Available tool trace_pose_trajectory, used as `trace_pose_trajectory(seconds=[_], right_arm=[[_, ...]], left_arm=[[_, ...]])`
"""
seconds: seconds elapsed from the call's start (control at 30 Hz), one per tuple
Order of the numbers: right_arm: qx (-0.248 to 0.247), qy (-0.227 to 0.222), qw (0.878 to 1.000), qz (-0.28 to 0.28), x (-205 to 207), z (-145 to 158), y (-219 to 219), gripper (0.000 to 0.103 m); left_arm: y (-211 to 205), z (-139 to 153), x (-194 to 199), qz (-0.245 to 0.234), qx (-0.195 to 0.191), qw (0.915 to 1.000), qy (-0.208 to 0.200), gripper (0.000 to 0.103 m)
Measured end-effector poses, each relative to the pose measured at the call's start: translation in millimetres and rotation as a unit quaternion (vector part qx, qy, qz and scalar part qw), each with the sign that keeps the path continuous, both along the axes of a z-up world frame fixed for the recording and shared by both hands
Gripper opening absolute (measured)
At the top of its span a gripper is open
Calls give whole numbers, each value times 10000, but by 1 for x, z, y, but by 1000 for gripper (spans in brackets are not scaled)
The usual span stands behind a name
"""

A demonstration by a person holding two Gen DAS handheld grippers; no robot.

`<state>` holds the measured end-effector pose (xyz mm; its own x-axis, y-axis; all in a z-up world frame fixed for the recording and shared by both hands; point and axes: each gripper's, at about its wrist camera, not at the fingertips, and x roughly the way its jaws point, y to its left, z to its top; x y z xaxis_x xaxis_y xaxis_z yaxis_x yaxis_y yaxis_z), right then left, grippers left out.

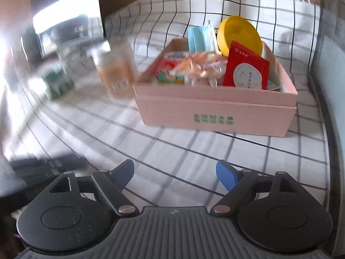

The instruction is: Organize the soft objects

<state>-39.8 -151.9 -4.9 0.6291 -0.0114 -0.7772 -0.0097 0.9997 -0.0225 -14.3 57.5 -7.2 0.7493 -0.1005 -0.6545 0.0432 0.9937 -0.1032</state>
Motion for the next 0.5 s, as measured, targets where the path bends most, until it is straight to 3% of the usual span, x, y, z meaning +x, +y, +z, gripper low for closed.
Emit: trace_pose_trajectory(seconds=[0.2, 0.3, 0.5], right_arm=[[-176, -150, 9997, 46, 0, -10, -4, 101], [-262, -200, 9994, 54, -2, -10, -3, 103], [-245, -253, 9992, 191, 0, -12, -6, 103]], left_arm=[[-15, -7, -4, 218, -77, 9994, -260, 25], [-16, -9, -11, 310, -257, 9986, -351, 25], [-33, -10, -16, 112, 301, 9986, -411, 25]])
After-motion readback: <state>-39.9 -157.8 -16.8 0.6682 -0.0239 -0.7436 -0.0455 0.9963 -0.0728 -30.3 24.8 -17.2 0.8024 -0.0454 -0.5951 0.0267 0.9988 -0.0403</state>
